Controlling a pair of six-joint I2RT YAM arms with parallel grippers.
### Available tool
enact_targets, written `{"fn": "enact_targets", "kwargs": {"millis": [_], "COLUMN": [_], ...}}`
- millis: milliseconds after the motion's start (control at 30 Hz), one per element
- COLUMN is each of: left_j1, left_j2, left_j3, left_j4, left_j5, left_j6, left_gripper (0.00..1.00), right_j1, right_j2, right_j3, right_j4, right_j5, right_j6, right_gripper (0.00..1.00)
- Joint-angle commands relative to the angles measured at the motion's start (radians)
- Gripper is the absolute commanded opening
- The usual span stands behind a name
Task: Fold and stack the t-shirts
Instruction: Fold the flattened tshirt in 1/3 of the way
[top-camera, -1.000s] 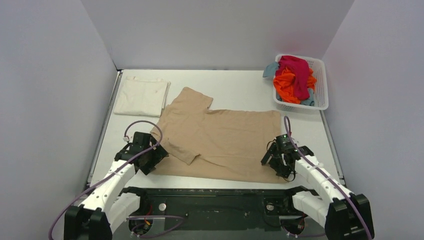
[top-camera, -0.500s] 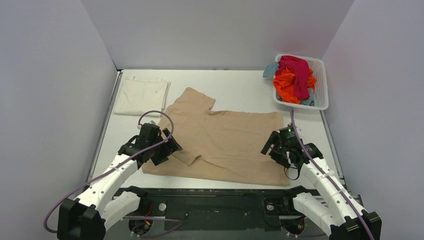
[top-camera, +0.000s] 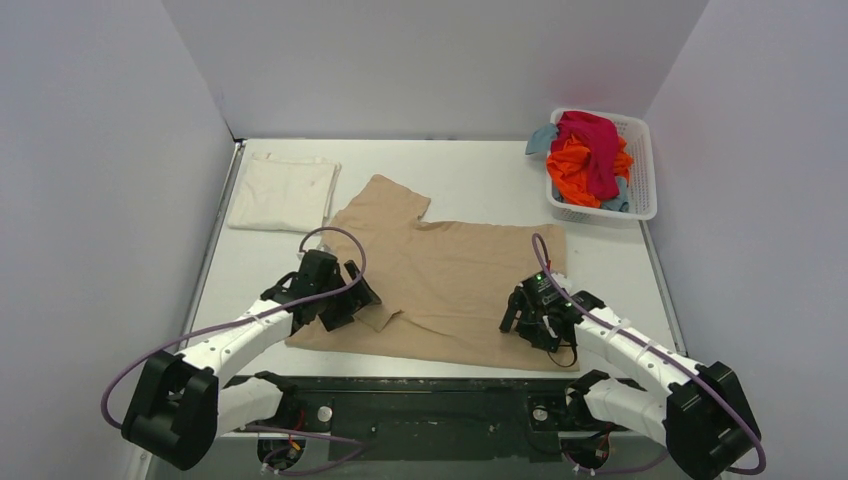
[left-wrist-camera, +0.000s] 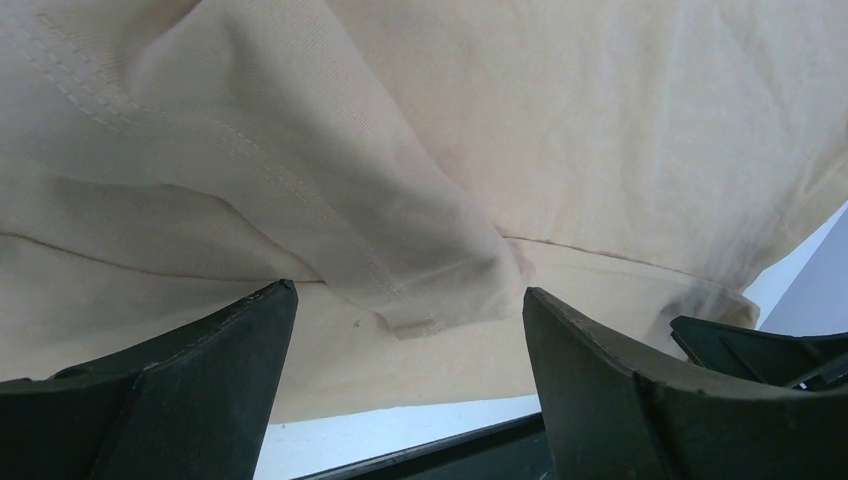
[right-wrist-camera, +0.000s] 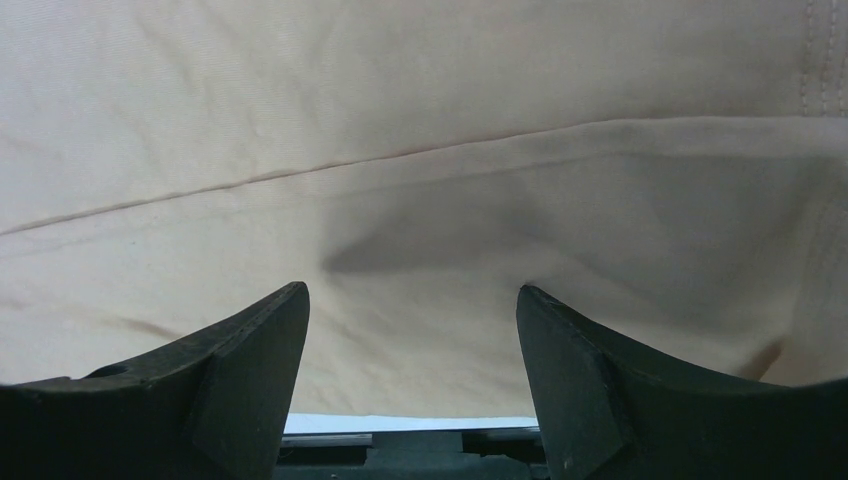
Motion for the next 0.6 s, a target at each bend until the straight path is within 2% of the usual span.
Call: {"fn": "enact_targets", "kwargs": {"millis": [0,367,567], "left_j1": [-0.016,-0.036,-0.052], "left_j2": [0.037,0.139,0.213], "left_j3": [-0.010,0.042,0.131], "left_j4": [0.124,0.226,0.237], "left_j5": [0.007,0.032,0.042], "left_j6": [-0.009,-0.032,-0.022], "left_gripper": [0.94,0.95,0.95], "right_j1": [0.010,0.010,0.010], "right_j2": [0.022,0.049,0.056], "right_j3": [-0.027,-0.031,-0.024], "right_j4": [0.039,0.037,0.040], "right_j5": [0.046,0.062,0.061], "right_j6": [0.034,0.024,0.022], "right_gripper": [0.71,0.71,0.71]}}
